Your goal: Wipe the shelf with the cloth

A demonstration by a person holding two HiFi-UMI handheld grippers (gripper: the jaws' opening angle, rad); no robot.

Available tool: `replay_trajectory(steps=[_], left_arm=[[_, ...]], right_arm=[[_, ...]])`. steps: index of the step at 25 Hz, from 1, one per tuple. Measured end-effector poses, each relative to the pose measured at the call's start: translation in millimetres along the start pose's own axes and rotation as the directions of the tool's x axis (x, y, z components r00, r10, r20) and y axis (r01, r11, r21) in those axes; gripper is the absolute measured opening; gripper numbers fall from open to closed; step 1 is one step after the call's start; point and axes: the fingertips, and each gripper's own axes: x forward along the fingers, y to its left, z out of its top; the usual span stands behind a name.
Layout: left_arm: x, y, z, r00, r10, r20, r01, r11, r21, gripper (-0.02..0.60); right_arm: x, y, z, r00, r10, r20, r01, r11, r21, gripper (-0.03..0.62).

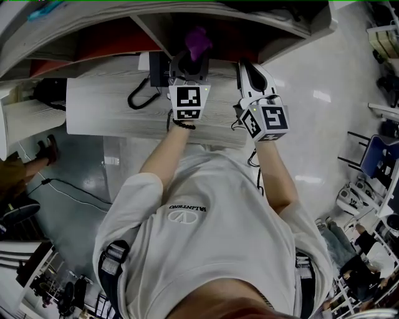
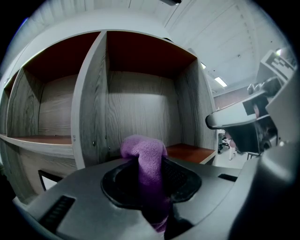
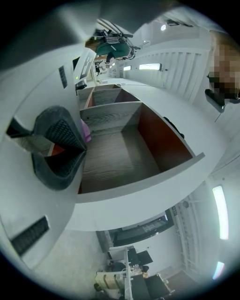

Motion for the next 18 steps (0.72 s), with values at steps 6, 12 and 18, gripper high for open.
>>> replay_trajectory(steps=[6, 12, 18], left_arm=[[4, -16, 3, 1.000, -0.019, 0.005, 0.019, 1.000, 0.000, 0.097], [9, -33, 3, 0.999, -0.048, 0.001, 0.048, 0.999, 0.002, 0.097], [13, -49, 7, 0.998, -0.060, 0.003, 0.060, 0.998, 0.008, 0.097]], right_arm=[[-11, -11, -2, 1.000, -0.018, -0.005, 0.018, 1.000, 0.004, 0.001], [-18, -21, -1, 0.999, -0.032, -0.004, 0.032, 0.999, 0.011, 0.001], [-26, -29, 0, 0.999, -0.038, -0.003, 0.038, 0.999, 0.011, 0.001]])
